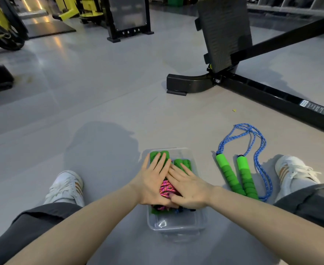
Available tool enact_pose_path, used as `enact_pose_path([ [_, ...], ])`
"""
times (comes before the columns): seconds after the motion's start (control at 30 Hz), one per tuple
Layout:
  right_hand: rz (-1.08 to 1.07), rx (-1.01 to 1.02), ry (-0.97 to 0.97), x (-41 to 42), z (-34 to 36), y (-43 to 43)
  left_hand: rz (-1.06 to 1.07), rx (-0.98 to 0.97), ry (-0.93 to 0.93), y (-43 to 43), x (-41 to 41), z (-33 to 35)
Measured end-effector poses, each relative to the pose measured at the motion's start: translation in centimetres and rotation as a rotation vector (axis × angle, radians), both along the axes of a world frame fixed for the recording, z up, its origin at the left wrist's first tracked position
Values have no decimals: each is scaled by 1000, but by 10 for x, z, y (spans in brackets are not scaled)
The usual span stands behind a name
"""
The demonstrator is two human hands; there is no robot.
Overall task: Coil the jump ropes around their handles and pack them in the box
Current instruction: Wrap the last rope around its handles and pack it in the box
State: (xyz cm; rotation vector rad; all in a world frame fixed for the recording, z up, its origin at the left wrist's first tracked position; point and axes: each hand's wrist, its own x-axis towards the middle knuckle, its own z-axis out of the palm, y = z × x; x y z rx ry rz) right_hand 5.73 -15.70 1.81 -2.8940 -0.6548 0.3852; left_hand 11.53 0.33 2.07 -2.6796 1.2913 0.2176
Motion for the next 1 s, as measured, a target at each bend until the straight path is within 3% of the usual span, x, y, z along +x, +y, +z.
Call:
enact_pose_path([
  [0.2, -19, 4, -82, 7, 24, -37, -142, -69, -40, -34, 6, 16],
  [0.33, -353, 8, -161, 3, 19, -104, -176, -139, -87, -96, 7, 30],
  [0.47, -669, -50, 80, -18, -4, -159, -186, -97, -57, -167, -16, 11],
  [0.63, -857, 20, 239, -31, -37, -196, -62, 63, 214, -225, -56, -30],
  [0.73, -893, 206, 209, -22, -42, -198, 53, 15, 372, -240, -71, -48],
  [0.83, -888, 330, 173, -16, -41, -197, 167, -16, 364, -247, -72, -61],
  [0.93, -845, 326, 151, -18, -40, -203, 169, -95, 403, -242, -67, -67],
  [1.0, -699, 220, 142, -22, -36, -211, 95, -145, 405, -233, -61, -68],
])
